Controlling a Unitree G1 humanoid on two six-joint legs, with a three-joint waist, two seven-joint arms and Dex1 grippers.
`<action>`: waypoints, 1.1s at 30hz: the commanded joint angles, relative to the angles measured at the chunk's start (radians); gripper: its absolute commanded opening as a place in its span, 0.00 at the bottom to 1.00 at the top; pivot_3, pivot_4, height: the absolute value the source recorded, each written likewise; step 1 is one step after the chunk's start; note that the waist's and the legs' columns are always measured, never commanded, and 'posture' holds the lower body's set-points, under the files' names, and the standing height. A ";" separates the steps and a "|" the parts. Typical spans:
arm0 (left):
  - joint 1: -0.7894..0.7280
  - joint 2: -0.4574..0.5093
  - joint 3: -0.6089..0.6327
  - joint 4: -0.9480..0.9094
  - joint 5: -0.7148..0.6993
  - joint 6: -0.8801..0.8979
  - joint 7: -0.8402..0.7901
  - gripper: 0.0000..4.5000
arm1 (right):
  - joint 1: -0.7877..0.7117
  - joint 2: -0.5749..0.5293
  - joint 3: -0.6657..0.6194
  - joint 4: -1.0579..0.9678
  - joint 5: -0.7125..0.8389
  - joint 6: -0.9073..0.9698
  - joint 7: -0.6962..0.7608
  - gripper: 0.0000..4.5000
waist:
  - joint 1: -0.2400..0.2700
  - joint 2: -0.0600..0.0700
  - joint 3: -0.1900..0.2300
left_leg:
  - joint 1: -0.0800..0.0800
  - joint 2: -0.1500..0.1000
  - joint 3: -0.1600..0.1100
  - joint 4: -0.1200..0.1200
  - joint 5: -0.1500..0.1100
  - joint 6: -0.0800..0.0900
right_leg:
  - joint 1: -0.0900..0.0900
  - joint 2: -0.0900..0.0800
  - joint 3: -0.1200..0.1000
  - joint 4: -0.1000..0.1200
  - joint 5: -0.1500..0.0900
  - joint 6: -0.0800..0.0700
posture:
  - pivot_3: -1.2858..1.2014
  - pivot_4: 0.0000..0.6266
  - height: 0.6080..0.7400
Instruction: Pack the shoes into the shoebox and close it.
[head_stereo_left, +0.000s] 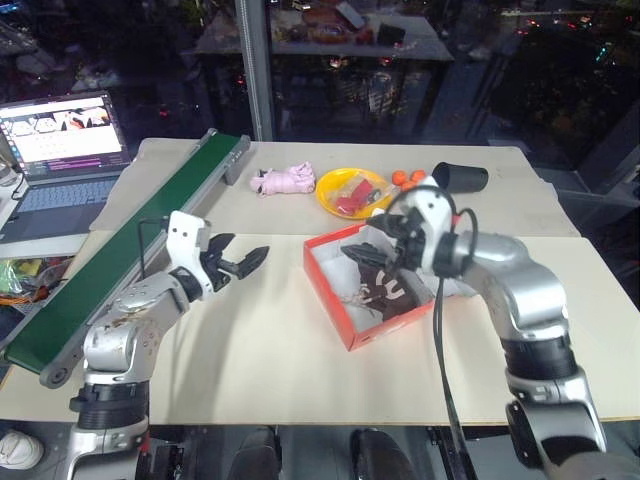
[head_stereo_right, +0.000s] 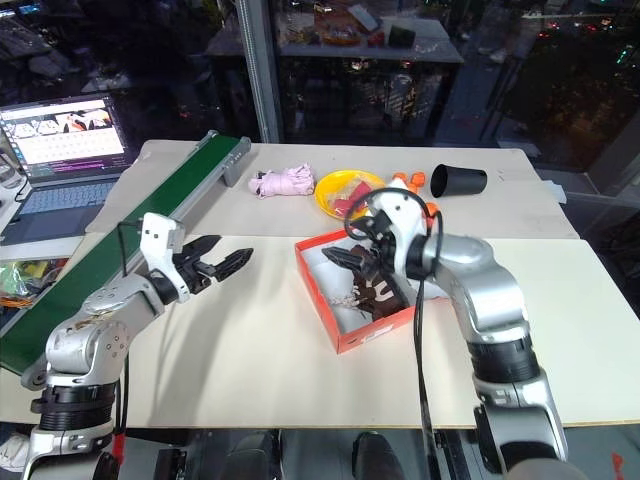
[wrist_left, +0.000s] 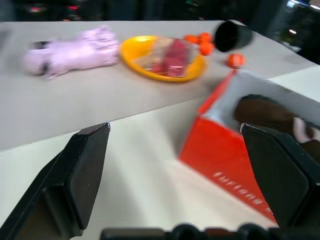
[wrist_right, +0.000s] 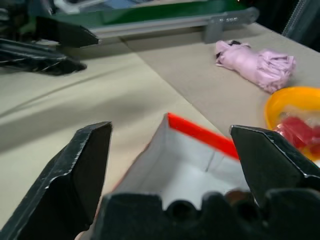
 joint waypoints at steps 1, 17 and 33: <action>-0.007 0.008 0.037 -0.016 -0.005 -0.029 0.003 1.00 | 0.028 0.018 -0.067 -0.099 0.075 0.036 -0.044 0.98 | 0.000 0.000 0.000 | 0.000 0.000 0.000 0.001 0.000 0.000 | 0.000 0.000 0.000 0.000 0.000 0.000 | 0.52 0.24 1.00; 0.074 0.010 0.089 0.063 0.155 -0.204 0.127 1.00 | 0.153 0.095 0.048 -0.088 0.032 -0.087 -0.172 0.98 | -0.001 0.000 0.000 | 0.001 0.000 0.000 0.000 0.000 0.000 | 0.000 0.000 0.000 0.000 0.000 0.000 | 0.52 0.24 1.00; 0.083 -0.021 0.074 0.057 0.198 -0.239 0.154 1.00 | 0.152 0.120 0.094 -0.083 0.022 -0.119 -0.209 0.98 | 0.000 0.000 0.000 | 0.001 0.000 0.000 0.000 0.000 0.000 | 0.000 0.000 0.000 0.000 0.000 0.000 | 0.52 0.24 1.00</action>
